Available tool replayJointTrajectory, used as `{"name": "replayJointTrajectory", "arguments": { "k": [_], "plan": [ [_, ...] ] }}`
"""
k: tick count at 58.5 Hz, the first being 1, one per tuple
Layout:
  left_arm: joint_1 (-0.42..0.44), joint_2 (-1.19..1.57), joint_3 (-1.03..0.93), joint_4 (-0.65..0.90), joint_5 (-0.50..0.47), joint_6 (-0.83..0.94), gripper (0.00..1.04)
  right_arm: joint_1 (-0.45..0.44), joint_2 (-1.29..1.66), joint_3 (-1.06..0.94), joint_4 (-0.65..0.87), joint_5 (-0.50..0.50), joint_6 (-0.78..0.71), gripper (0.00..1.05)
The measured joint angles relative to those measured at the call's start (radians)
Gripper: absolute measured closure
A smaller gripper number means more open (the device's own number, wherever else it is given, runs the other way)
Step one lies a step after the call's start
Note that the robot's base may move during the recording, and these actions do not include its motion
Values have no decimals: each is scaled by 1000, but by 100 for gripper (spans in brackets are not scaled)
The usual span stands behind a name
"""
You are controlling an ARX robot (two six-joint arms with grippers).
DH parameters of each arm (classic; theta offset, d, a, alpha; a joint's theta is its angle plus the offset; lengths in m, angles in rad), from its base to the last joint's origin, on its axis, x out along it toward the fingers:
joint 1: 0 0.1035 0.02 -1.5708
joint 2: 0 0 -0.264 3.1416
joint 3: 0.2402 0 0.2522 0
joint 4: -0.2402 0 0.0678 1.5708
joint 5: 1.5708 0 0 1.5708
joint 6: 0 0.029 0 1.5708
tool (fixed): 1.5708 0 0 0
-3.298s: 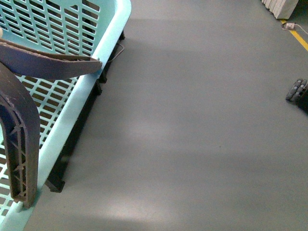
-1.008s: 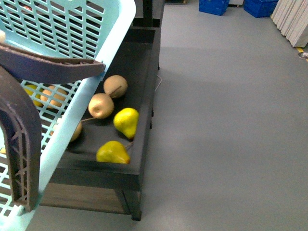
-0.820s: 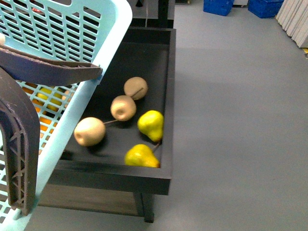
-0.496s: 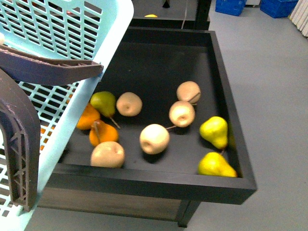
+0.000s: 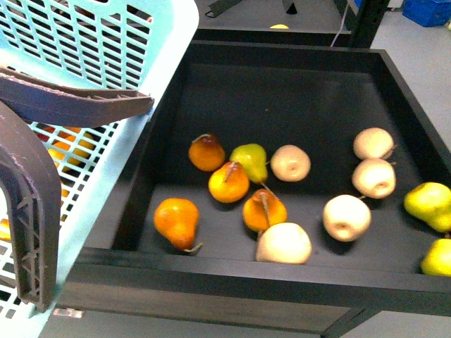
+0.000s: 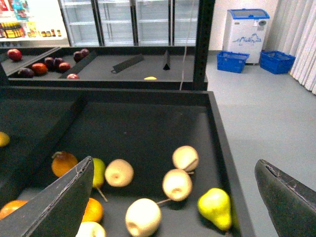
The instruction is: Pick mango and avocado into basket
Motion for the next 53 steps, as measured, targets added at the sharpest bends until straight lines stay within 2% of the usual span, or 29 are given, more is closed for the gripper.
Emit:
{"name": "replayJointTrajectory", "arguments": {
  "k": [53],
  "plan": [
    [0, 0, -2, 0, -2, 0, 100, 0, 0, 0, 0, -1, 0, 9]
  ]
}}
